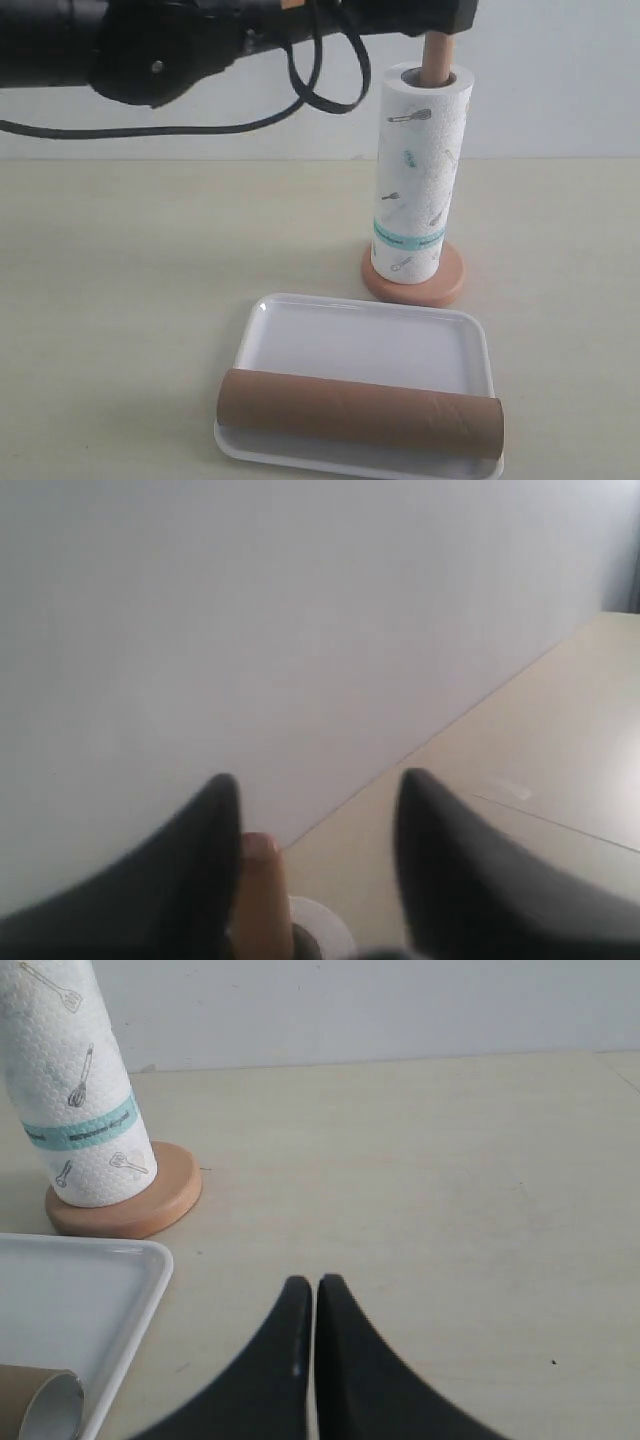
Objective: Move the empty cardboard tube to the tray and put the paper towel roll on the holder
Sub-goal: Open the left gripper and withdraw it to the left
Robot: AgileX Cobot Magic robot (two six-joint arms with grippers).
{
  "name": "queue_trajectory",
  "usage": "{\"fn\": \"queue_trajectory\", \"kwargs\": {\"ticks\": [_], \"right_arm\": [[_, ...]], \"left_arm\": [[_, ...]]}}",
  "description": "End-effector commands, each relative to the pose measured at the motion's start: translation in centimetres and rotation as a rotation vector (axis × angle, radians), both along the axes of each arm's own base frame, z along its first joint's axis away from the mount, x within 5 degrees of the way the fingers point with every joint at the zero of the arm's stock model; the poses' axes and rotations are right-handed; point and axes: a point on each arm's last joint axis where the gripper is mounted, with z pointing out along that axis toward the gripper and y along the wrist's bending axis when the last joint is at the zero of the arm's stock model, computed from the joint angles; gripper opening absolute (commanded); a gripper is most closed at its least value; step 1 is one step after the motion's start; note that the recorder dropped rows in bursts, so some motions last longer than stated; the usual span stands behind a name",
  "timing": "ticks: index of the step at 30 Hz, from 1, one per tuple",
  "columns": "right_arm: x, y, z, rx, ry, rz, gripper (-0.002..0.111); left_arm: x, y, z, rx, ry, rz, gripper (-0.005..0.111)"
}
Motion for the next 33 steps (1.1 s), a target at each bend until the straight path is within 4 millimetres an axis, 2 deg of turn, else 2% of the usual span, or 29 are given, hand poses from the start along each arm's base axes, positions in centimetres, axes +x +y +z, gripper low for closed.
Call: {"fn": "queue_trajectory", "kwargs": {"ticks": [1, 8, 13, 20, 26, 33], "right_arm": [[0.0, 0.0, 0.1, -0.002, -0.008, 0.002, 0.001], [0.0, 0.0, 0.1, -0.002, -0.008, 0.002, 0.001], [0.0, 0.0, 0.1, -0.002, -0.01, 0.002, 0.001], [0.0, 0.0, 0.1, -0.002, -0.01, 0.002, 0.001], [0.0, 0.0, 0.1, -0.002, -0.01, 0.002, 0.001], [0.0, 0.0, 0.1, -0.002, -0.01, 0.002, 0.001]], "left_arm": [[-2.0, 2.2, 1.9, 0.008, 0.008, 0.025, 0.005], [-4.4, 6.2, 2.0, 0.197, 0.201, 0.186, 0.004], [-7.3, 9.8, 2.0, 0.272, 0.385, 0.282, 0.004], [-10.5, 13.7, 2.4, 0.399, 0.534, 0.391, 0.004], [-11.2, 14.5, 3.3, 0.37, 0.507, 0.39, 0.004], [-11.4, 14.5, 3.4, 0.361, 0.503, 0.385, 0.004]]}}
